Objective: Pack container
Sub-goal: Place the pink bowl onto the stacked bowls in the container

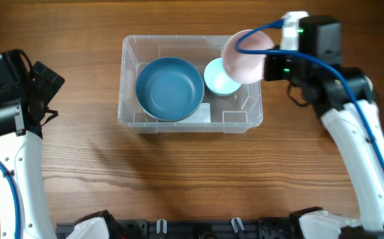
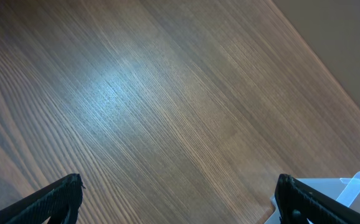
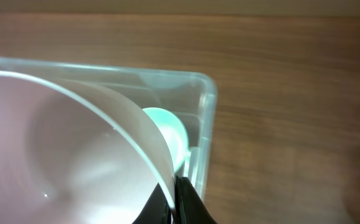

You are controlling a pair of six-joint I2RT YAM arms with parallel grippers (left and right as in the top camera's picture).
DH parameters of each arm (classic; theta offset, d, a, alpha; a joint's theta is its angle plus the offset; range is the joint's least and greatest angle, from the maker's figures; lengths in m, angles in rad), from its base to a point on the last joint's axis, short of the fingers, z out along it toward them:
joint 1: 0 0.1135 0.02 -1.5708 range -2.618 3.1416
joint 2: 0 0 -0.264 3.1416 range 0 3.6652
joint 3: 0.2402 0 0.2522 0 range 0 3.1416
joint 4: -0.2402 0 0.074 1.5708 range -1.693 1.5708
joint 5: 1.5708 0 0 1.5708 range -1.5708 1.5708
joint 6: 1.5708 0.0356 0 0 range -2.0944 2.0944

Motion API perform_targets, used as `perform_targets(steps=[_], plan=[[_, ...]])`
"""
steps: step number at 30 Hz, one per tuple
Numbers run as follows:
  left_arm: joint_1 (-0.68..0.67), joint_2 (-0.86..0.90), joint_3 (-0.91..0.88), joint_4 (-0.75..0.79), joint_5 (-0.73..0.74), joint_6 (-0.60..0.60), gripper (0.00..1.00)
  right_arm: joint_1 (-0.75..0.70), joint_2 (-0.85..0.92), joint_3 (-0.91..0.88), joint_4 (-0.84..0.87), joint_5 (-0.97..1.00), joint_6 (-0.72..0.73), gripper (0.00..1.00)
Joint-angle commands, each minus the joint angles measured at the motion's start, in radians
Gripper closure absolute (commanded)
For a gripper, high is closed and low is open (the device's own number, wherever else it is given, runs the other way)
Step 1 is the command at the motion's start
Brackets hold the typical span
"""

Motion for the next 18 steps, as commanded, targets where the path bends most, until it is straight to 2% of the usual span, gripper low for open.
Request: perform_targets(steps=[1,8,15,16,18], plan=[[0.005,0.004,0.008,-0.001,0.005,0.005,0.0,0.039,0.103,0.013,0.04,0.041,-0.005,0.96],[0.005,0.004,0.008,-0.001,0.005,0.005,0.0,0.045,0.286,0.013,0.077,0.03,0.025,0.96],[0.005,0.004,0.008,-0.002,0.005,0.005,0.0,0.046,0.332,0.013,0.078,0.026,0.024,0.94],[0.005,0.004,0.008,-0.002,0.005,0.005,0.0,0.046,0.332,0.013,0.081,0.026,0.024,0.78],[0.005,0.004,0.008,-0.002,0.005,0.005,0.0,0.046,0.332,0.013,0.088,0.026,0.024,0.59]])
